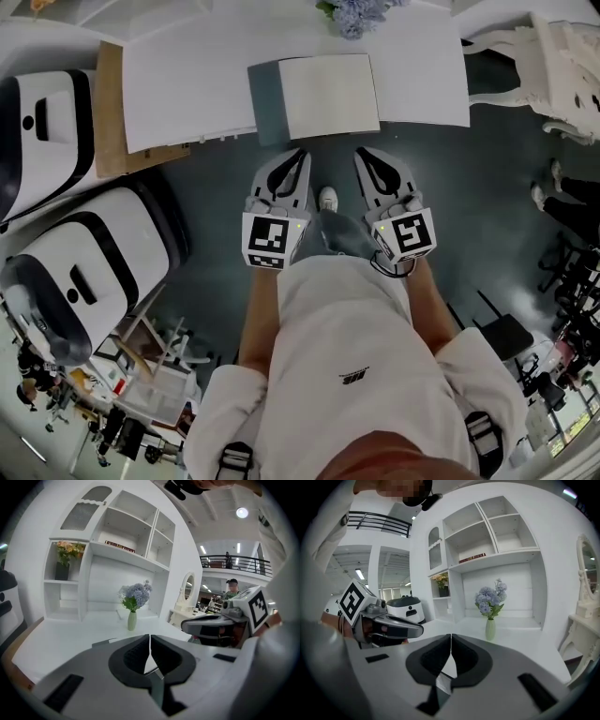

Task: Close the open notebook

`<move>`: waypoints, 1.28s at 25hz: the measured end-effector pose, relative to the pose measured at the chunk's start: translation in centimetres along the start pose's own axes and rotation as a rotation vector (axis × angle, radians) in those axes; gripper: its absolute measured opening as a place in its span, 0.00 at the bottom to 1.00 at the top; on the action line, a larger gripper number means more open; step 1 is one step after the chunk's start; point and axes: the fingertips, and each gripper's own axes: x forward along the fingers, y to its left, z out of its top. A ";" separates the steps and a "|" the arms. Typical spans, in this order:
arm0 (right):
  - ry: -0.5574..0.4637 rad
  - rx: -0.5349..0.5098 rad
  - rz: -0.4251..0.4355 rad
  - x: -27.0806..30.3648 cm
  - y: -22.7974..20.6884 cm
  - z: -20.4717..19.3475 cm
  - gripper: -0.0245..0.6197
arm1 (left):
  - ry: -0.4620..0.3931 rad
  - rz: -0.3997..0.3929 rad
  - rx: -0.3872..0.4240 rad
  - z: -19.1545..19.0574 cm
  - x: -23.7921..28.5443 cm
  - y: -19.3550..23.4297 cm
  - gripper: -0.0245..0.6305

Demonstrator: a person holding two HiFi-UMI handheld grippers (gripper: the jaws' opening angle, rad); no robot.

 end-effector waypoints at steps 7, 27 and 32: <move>0.044 -0.020 0.047 3.8 1.6 -1.5 0.03 | 0.036 0.013 -0.026 -2.3 0.8 2.7 0.04; 0.165 -0.043 0.191 11.1 7.2 -7.7 0.03 | 0.139 0.105 -0.173 -11.5 1.7 9.7 0.04; 0.178 -0.032 0.205 12.2 8.3 -8.8 0.03 | 0.171 0.110 -0.212 -13.8 2.3 11.0 0.04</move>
